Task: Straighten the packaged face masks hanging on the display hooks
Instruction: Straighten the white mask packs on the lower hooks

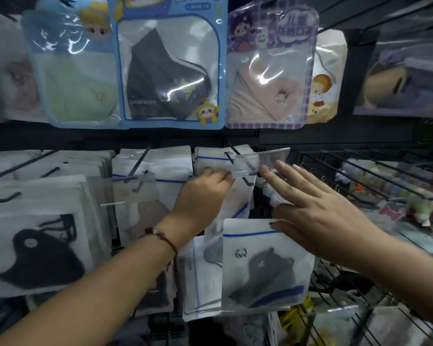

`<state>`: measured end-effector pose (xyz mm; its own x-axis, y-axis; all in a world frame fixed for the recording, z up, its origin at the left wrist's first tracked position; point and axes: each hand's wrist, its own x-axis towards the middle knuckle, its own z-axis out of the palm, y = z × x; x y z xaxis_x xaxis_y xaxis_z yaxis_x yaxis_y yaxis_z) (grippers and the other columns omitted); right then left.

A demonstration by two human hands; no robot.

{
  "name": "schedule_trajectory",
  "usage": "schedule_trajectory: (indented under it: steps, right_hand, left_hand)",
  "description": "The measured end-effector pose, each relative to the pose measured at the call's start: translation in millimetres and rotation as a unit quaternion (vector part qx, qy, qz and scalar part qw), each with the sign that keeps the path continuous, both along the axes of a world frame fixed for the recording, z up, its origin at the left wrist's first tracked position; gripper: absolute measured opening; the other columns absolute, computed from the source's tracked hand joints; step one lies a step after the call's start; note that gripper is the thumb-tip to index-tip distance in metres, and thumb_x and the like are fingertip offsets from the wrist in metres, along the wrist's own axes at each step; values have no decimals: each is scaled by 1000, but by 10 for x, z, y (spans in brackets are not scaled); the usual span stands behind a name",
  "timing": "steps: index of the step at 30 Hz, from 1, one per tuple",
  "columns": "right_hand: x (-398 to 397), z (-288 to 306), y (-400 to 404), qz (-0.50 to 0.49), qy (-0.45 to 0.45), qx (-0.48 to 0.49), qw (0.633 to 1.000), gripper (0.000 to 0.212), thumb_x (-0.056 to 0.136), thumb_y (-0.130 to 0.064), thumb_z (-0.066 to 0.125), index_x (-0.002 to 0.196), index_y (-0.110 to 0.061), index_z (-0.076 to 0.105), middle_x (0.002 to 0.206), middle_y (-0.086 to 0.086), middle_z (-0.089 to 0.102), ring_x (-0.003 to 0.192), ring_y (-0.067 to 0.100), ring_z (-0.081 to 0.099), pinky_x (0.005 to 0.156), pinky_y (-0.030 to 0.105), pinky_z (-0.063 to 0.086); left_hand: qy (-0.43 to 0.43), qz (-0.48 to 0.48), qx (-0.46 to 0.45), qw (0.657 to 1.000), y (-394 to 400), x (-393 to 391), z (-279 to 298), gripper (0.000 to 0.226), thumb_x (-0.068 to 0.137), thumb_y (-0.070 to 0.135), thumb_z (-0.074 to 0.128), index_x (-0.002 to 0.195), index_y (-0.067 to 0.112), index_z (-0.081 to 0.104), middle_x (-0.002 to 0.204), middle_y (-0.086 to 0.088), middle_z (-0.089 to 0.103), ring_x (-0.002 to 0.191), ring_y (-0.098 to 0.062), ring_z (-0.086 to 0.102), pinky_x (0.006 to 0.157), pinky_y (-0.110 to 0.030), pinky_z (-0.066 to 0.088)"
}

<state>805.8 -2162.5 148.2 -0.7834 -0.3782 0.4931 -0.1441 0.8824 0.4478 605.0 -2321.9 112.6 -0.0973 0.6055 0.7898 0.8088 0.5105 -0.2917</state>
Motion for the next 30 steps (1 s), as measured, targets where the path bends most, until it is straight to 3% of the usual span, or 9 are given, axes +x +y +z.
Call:
schedule_trajectory:
  steps: [2,6,10,15,18,24,30]
  right_hand:
    - [-11,-9,7,-1,5,3,1000,23,92,-40,55,84,-24,69,161,9,20,150,27,11,121,41,10]
    - [-19,-24,8,1,14,7,1000,24,92,-40,53,85,-24,70,161,9,21,150,26,10,121,41,9]
    - [-18,-26,15,5,17,12,1000,16,86,-37,63,85,-23,71,160,10,23,149,26,13,120,42,11]
    - [-28,-40,22,14,29,4,999,28,95,-40,49,86,-24,70,160,10,22,149,27,13,121,41,10]
    - [-40,-53,12,14,32,1,999,34,94,-41,42,86,-24,69,161,10,21,150,28,13,121,42,12]
    - [-52,-58,-3,23,36,-13,999,30,95,-40,45,88,-23,69,160,10,23,150,29,15,121,43,13]
    - [-52,-52,-4,23,31,-18,999,16,92,-37,62,89,-23,69,160,10,24,149,29,16,121,44,14]
  left_hand:
    - [6,4,0,1000,6,-14,-2,34,82,0,57,110,12,71,88,-5,65,75,-26,61,50,-37,54]
    - [24,3,1,1000,-28,31,34,31,76,7,72,106,15,73,92,-4,66,79,-25,62,64,-34,52]
    - [-20,-27,17,999,-197,261,67,33,97,26,49,123,16,67,119,-11,65,106,-30,59,88,-43,49]
    - [-92,-138,44,985,-496,629,98,33,102,25,46,123,12,69,126,-7,65,118,-24,59,97,-44,47]
    - [-76,-152,29,985,-587,780,84,31,100,26,51,120,13,70,123,-7,67,115,-25,62,93,-45,49]
    - [-65,-139,-53,987,-488,869,-61,27,96,29,58,119,17,66,120,-7,66,102,-26,64,82,-41,54]
    - [-113,-163,-50,979,-379,902,-103,28,90,10,67,115,19,59,99,-1,62,82,-22,59,65,-37,54]
